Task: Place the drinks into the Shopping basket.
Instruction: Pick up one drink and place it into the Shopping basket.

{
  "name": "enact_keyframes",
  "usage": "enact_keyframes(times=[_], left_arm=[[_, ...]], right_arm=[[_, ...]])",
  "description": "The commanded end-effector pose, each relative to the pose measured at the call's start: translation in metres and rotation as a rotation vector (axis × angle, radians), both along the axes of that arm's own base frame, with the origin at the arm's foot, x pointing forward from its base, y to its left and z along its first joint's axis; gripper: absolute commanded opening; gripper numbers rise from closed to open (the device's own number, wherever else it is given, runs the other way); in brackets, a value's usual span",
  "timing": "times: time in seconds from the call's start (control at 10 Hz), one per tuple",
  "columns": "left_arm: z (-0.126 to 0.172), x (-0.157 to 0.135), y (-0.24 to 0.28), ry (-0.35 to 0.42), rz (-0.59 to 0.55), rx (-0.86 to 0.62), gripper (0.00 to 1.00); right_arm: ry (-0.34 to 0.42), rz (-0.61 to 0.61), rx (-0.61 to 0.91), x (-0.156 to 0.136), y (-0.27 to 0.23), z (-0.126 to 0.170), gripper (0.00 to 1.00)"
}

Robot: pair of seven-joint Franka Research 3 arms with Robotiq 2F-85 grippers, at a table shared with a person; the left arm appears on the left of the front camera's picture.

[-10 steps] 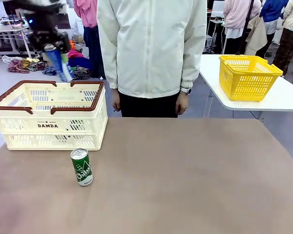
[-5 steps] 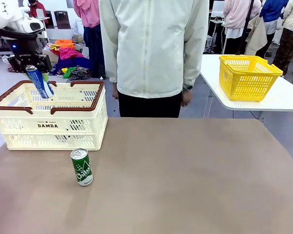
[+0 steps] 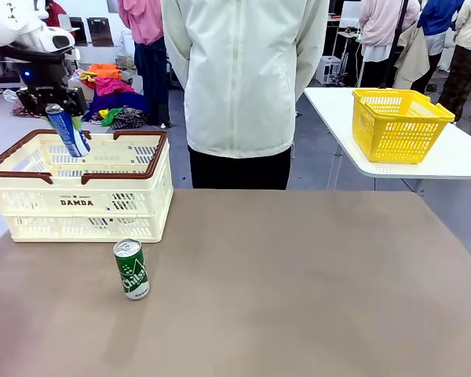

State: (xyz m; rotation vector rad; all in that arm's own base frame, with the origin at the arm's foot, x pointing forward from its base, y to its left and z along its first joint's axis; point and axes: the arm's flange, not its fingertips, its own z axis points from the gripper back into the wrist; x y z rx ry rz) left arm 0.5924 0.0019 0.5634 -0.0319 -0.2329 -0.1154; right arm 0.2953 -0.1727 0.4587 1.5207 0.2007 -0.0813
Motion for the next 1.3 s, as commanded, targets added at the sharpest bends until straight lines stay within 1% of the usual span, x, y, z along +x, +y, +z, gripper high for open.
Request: enact_keyframes(times=[0.0, 0.2, 0.4, 0.8, 0.9, 1.0, 1.1, 1.2], left_arm=[[-0.021, 0.0, -0.011, -0.024, -0.032, 0.064, 0.0], [-0.059, 0.007, -0.002, -0.009, -0.006, 0.116, 0.0], [-0.087, 0.012, 0.001, -0.009, 0.055, 0.157, 0.0], [-0.112, 0.025, 0.015, 0.086, 0.069, 0.151, 0.0], [-0.115, 0.027, 0.017, 0.096, 0.067, 0.136, 0.28], [-0.113, 0.026, 0.017, 0.098, 0.053, 0.137, 0.84], [-0.109, 0.025, 0.018, 0.08, 0.046, 0.117, 1.0], [-0.106, 0.024, 0.02, 0.071, 0.046, 0.099, 1.0]], right_arm=[[0.017, 0.011, -0.016, -0.001, -0.001, 0.006, 1.0], [0.017, 0.011, -0.016, -0.001, -0.001, 0.006, 1.0], [0.017, 0.011, -0.016, -0.001, -0.001, 0.006, 1.0], [0.017, 0.011, -0.016, -0.001, -0.001, 0.006, 1.0], [0.017, 0.011, -0.016, -0.001, -0.001, 0.006, 1.0], [0.017, 0.011, -0.016, -0.001, -0.001, 0.006, 1.0], [0.017, 0.011, -0.016, -0.001, -0.001, 0.006, 1.0], [0.017, 0.011, -0.016, -0.001, -0.001, 0.006, 1.0]])
